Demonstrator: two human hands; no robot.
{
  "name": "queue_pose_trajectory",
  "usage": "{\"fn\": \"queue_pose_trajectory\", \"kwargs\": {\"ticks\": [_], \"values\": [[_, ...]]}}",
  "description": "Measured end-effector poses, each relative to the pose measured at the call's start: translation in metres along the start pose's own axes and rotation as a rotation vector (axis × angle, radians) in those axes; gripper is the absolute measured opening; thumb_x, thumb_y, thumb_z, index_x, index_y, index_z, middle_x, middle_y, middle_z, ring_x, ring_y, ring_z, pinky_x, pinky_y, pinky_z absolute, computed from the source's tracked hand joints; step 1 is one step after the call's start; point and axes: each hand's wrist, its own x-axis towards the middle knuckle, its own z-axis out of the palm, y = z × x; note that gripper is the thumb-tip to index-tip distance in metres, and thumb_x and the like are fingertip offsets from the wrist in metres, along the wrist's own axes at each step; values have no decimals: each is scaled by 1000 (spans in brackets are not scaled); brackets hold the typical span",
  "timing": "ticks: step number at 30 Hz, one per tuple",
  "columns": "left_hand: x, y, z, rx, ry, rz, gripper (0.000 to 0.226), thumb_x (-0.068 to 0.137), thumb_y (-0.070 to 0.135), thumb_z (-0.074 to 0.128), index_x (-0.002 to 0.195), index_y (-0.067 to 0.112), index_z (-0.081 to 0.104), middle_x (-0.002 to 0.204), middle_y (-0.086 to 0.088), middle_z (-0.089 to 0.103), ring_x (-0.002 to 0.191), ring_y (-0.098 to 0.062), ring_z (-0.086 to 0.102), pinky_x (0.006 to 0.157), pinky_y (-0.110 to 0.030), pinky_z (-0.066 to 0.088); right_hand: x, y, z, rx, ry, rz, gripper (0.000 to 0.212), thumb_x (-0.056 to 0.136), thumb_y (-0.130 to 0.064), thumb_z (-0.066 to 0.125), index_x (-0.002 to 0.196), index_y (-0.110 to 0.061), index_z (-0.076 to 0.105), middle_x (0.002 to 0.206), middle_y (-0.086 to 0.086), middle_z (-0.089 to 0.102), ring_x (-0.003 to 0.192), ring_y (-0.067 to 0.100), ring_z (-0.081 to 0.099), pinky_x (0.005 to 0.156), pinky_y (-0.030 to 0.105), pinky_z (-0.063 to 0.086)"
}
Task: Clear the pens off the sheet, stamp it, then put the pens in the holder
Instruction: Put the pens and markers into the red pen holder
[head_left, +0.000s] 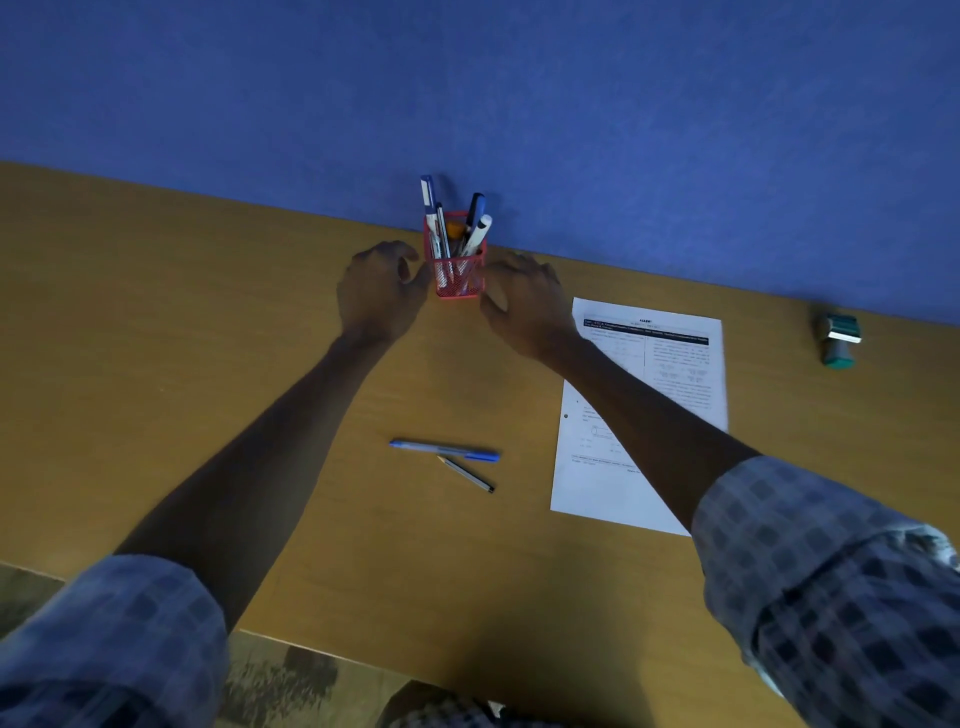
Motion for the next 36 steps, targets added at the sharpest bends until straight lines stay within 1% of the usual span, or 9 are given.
{"fn": "queue_pose_trajectory", "kwargs": {"ticks": [6,9,12,14,18,23,27,33,36], "values": [[-47,-11,2,36,-103,-17,20,83,35,65,93,20,72,76,4,68,77,-20,66,71,-32,51,-39,-10,15,86,-142,-13,32,91,-22,56,121,-14,63,126,6,62,117,23,56,100,39,43],[-75,-17,1,30,-210,-16,14,82,31,66,91,21,72,77,4,67,78,-20,66,72,-32,53,-59,-15,22,143,-207,-12,27,90,-20,58,115,-15,67,117,4,65,110,20,60,98,39,46],[-105,-21,2,-9,-304,13,7,81,20,67,85,18,73,81,-1,70,79,-23,67,74,-38,56,-78,-18,29,192,-285,2,23,88,-17,60,108,-15,70,110,4,68,102,20,63,94,38,48],[-126,-22,5,-10,-360,54,8,83,16,67,86,14,73,86,-2,71,80,-23,67,73,-40,56,-90,-20,34,210,-335,23,20,87,-17,60,104,-15,72,107,3,69,99,21,64,93,38,49],[-162,-24,12,6,-445,110,10,86,20,66,90,15,74,90,1,70,81,-17,67,70,-35,56,-108,-20,41,250,-388,57,15,86,-22,65,97,-17,72,101,-1,70,94,18,66,91,33,48],[-181,-22,22,17,-431,133,7,82,23,69,87,21,74,88,6,68,80,-11,65,65,-24,46,-122,-22,43,260,-436,73,21,84,-33,67,96,-17,73,99,-2,70,92,17,66,88,32,47],[-190,-25,25,46,-462,200,12,80,23,72,90,18,74,93,4,68,86,-14,67,66,-28,51,-128,-23,43,247,-442,62,19,84,-26,63,97,-17,74,101,-2,69,96,18,66,89,32,46],[-195,-29,28,183,-499,334,20,82,22,68,101,18,74,105,1,63,84,-20,67,65,-30,52,-132,-22,50,197,-401,19,16,87,-24,62,94,-16,73,99,1,67,97,23,62,84,34,44],[-195,-30,26,198,-479,409,12,80,15,72,92,16,73,99,-2,62,81,-20,67,62,-32,54,-132,-20,53,210,-417,31,13,86,-25,63,92,-16,71,97,0,68,98,21,62,86,34,45]]}}
